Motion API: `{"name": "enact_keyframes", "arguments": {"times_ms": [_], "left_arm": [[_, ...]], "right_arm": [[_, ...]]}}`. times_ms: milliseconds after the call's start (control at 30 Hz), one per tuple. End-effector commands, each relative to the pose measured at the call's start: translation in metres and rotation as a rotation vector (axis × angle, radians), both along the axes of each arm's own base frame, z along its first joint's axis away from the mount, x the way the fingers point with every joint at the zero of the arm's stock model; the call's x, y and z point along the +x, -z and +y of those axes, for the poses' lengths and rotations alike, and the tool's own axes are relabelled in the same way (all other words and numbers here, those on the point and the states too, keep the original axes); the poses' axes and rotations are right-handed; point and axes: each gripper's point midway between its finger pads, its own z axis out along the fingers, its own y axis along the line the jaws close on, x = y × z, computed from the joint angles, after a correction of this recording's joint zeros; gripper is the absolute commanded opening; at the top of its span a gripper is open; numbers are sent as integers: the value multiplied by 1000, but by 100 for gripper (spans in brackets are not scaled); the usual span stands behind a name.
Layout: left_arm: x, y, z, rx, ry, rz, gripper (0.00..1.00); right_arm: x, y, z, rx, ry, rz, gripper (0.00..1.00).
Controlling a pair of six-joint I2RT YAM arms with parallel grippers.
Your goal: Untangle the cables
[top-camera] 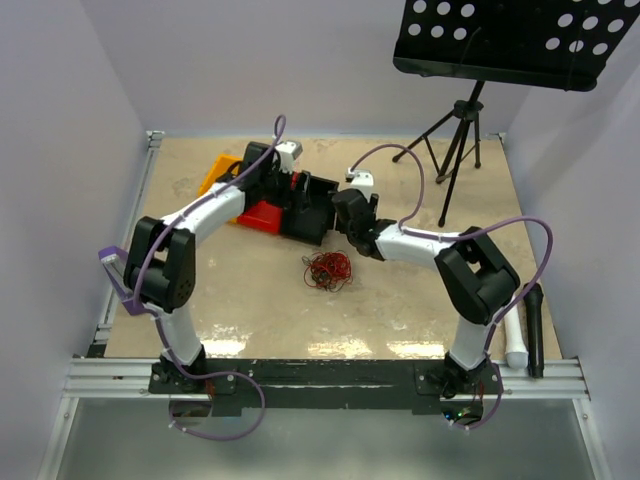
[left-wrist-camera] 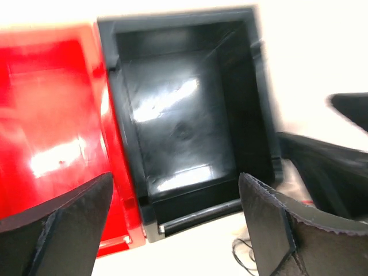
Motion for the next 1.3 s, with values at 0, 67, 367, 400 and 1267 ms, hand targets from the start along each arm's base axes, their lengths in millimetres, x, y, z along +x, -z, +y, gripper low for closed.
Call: {"name": "enact_keyframes", "arguments": {"times_ms": [0, 67, 367, 400, 1267], "left_arm": [[6, -87, 14, -32, 98, -141, 99], [16, -101, 41, 12, 50, -181, 100], [65, -57, 157, 266, -203, -215, 100], [67, -51, 161, 278, -208, -207, 100], [17, 32, 122, 111, -122, -17, 67]], "right_arm": [[22, -42, 27, 122, -20, -92, 78], [23, -42, 31, 132, -31, -91, 77], [23, -55, 29, 139, -22, -103, 77], [23, -59, 28, 140, -18, -108, 77], [38, -14, 47, 110, -21, -10, 63]]}}
